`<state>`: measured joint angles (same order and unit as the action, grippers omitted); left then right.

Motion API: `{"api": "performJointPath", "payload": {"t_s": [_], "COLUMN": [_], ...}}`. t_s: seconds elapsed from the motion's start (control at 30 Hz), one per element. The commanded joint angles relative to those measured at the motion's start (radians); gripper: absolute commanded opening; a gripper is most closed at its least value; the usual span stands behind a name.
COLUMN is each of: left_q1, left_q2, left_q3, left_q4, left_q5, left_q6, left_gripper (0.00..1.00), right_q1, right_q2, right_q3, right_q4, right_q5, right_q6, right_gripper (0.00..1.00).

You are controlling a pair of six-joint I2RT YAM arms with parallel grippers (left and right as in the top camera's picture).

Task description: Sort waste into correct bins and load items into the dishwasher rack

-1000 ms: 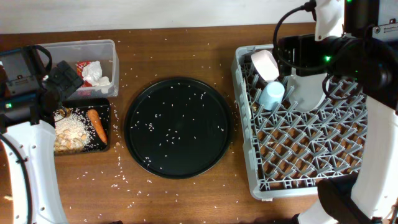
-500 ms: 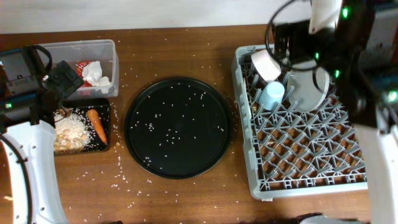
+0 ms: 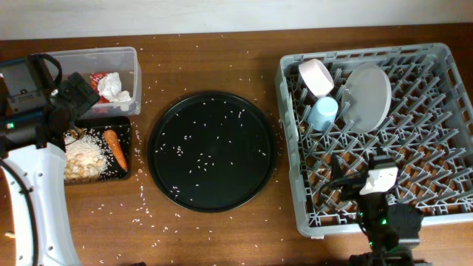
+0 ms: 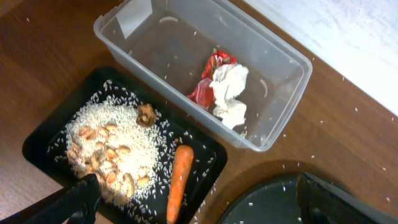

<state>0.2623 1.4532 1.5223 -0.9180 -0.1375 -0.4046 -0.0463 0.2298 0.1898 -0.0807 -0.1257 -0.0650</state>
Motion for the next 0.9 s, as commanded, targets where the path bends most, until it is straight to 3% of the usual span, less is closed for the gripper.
{"api": "performJointPath", "payload": {"t_s": [0.0,0.13,0.77,0.87], "left_q1": [0.001,0.001,0.001,-0.02], "left_q2": [0.002,0.002,0.002,-0.098], "left_q3": [0.002,0.002,0.0,-0.033], "left_q4": [0.003,0.003,-0.016,-0.043], "left_q5": [0.003,0.003,-0.031,-0.056], "left_q6": [0.005,0.005,0.005,0.006], "left_gripper": [0.99,0.99,0.99,0.99], "right_q1": [-0.005,-0.006,-0.006,-0.006], "right_q2": [-0.133,-0.227,-0.226,-0.226], "right_q3": [-0.148,-0.184,-0.184,-0.184], "right_q4": [0.107,0.021,0.017,0.017], "right_q5": [-0.025,-0.024,-0.021,-0.021], "right_q6": [-0.006,-0.006,-0.006,-0.006], "right_gripper": [0.98,0.98,0.99,0.98]}}
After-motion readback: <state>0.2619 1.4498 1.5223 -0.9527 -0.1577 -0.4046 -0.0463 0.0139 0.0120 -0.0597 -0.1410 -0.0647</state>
